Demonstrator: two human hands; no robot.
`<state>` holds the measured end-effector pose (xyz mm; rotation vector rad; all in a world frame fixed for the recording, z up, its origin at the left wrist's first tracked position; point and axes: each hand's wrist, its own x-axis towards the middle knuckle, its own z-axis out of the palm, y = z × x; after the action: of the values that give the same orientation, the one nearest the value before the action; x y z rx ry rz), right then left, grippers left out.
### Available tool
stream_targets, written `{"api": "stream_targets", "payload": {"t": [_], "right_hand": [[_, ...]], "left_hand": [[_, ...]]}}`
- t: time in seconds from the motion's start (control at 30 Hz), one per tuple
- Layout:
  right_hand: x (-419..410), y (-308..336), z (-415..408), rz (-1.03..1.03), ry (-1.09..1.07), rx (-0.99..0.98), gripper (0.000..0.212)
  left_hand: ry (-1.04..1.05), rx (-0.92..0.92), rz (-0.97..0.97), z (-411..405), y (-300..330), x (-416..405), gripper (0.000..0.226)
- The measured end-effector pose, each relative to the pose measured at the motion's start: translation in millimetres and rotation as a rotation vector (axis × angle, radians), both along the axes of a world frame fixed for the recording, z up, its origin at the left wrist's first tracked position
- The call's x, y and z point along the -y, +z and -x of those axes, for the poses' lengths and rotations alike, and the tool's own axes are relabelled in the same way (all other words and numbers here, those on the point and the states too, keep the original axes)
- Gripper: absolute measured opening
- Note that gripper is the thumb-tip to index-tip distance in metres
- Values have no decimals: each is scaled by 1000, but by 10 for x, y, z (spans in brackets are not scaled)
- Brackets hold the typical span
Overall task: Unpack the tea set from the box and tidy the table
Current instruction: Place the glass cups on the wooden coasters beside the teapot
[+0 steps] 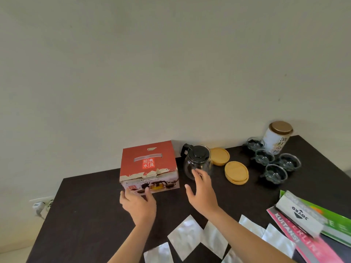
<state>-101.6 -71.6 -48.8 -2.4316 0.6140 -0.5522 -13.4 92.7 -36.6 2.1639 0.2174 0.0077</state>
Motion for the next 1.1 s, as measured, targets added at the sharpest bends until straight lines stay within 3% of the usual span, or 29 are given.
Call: {"api": "stream_targets", "payload": {"t": [0.1, 0.3, 0.43, 0.63, 0.73, 0.83, 1.1], "right_hand": [[330, -142, 269, -12, -45, -42, 53], [1111, -181, 520, -81, -122, -249, 61], [1599, -141, 524, -78, -112, -525, 85], [2125, -167, 345, -161, -45, -705, 121], [2307, -152, 231, -179, 15, -812, 130], [2346, -174, 168, -114, 69, -899, 128], [2075, -259, 89, -70, 28, -809, 113]], "left_hand": [[-64, -29, -127, 330, -129, 332, 79], [-454, -298, -532, 742, -295, 1150, 109], [-592, -305, -597, 876, -414, 1609, 122], [-531, -555, -675, 815, -575, 2008, 157], [-530, -609, -708, 790, -609, 2086, 163], [-531, -613, -716, 799, -619, 2090, 163], [-493, -526, -737, 855, -697, 2088, 162]]}}
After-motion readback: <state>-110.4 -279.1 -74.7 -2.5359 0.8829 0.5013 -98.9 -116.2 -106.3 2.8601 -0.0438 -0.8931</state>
